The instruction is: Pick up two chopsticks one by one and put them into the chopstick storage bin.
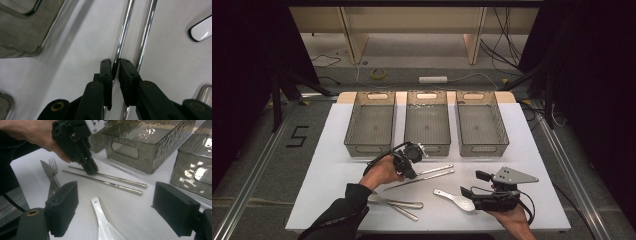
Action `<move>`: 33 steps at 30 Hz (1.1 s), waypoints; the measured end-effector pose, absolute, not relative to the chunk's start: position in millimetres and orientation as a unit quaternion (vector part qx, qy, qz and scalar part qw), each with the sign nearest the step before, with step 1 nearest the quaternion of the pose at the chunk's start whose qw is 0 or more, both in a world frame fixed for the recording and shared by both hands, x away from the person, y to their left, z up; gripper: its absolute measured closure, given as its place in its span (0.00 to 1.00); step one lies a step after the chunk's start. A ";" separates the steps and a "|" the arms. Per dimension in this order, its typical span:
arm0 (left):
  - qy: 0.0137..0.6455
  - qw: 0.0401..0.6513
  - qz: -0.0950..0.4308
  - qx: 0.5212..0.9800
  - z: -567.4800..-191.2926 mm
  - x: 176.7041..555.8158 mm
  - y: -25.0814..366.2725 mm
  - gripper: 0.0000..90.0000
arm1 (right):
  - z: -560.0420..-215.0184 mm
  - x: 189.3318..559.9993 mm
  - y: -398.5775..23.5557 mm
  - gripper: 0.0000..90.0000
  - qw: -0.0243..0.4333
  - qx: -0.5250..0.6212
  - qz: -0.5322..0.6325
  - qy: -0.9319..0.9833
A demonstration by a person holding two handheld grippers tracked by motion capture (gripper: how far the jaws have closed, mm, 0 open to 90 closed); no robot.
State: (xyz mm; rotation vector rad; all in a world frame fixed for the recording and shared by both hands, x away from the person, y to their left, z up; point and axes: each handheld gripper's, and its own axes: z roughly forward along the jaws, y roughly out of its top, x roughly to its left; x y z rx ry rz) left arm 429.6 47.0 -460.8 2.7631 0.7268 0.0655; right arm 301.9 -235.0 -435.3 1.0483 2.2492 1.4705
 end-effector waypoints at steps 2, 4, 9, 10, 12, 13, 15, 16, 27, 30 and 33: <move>0.247 0.137 0.025 0.959 -460.7 429.2 46.1 0.89 | -435.6 302.0 -234.8 0.24 0.127 0.360 0.505 0.774; 0.245 0.136 0.029 0.959 -460.6 428.4 45.3 0.89 | -436.0 302.1 -234.3 0.24 0.128 0.360 0.504 0.775; 0.233 0.132 0.031 0.963 -460.5 427.7 44.1 0.91 | -436.6 302.5 -233.9 0.24 0.126 0.361 0.502 0.776; 0.226 0.127 0.031 0.965 -459.9 428.0 44.3 0.91 | -436.7 302.5 -233.9 0.24 0.126 0.361 0.502 0.776; 0.219 0.127 0.033 0.967 -460.1 427.1 43.6 0.93 | -436.7 302.6 -233.9 0.24 0.125 0.361 0.502 0.776; 0.215 0.126 0.033 0.968 -459.9 427.0 43.4 0.94 | -436.7 302.6 -233.9 0.24 0.125 0.361 0.502 0.776; 0.216 0.128 0.031 0.968 -460.1 427.0 43.8 0.95 | -436.5 302.6 -234.1 0.24 0.126 0.361 0.501 0.776; 0.217 0.132 0.030 0.967 -460.4 427.2 44.4 0.95 | -436.5 302.6 -234.1 0.24 0.126 0.361 0.501 0.776; 0.217 0.151 0.041 0.964 -459.7 427.5 49.6 0.95 | -436.4 302.7 -234.2 0.25 0.125 0.361 0.501 0.776; 0.218 0.160 0.035 0.962 -455.3 427.7 52.6 0.95 | -436.2 302.7 -234.7 0.25 0.125 0.361 0.501 0.776; 0.220 0.168 0.036 0.960 -450.3 426.8 54.3 0.96 | -436.3 303.0 -234.8 0.25 0.126 0.361 0.501 0.776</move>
